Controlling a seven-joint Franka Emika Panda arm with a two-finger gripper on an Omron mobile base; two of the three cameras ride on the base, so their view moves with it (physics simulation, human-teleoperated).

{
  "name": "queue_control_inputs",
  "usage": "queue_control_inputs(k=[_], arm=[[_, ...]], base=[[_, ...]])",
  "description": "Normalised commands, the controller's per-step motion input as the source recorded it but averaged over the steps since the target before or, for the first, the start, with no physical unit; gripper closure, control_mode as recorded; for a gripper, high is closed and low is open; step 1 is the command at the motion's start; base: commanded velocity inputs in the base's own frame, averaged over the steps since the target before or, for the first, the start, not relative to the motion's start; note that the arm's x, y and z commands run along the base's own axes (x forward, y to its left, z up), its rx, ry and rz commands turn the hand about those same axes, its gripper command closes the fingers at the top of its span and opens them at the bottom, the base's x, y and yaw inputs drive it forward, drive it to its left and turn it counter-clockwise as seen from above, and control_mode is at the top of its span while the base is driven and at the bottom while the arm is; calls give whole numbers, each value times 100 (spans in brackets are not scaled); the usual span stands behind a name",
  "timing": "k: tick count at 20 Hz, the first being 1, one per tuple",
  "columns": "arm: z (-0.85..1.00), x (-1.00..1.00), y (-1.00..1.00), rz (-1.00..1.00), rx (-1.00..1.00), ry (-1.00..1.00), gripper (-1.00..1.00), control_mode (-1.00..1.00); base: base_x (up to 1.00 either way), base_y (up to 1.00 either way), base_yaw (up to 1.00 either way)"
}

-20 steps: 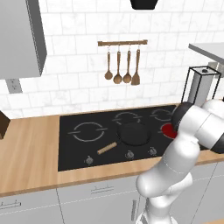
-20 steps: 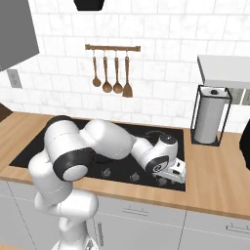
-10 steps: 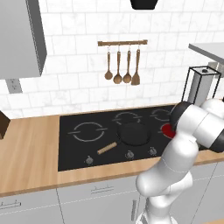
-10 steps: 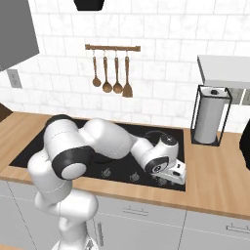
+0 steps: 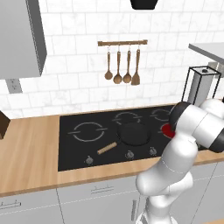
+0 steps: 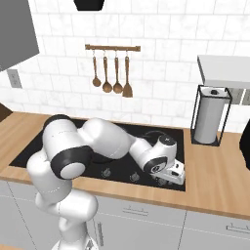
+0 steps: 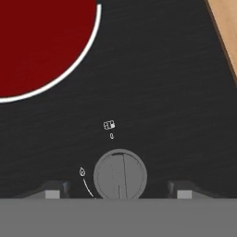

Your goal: Turn off the front right burner of the stove.

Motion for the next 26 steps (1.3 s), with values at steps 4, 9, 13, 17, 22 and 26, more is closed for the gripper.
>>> queue_control_inputs(k=[4, 9, 13, 17, 22, 26], arm=[[0, 0, 0, 0, 0, 0, 100, -100], [0, 0, 0, -5, 0, 0, 100, -100], [0, 0, 0, -25, 1, 2, 100, -100], [-3, 0, 0, -42, 1, 7, 100, -100], [-11, 0, -3, -52, 3, 10, 100, -100], [-14, 0, -6, -64, 6, 10, 100, -100]], base=[[0, 0, 0], [0, 0, 0], [0, 0, 0], [0, 0, 0], [0, 0, 0], [0, 0, 0]])
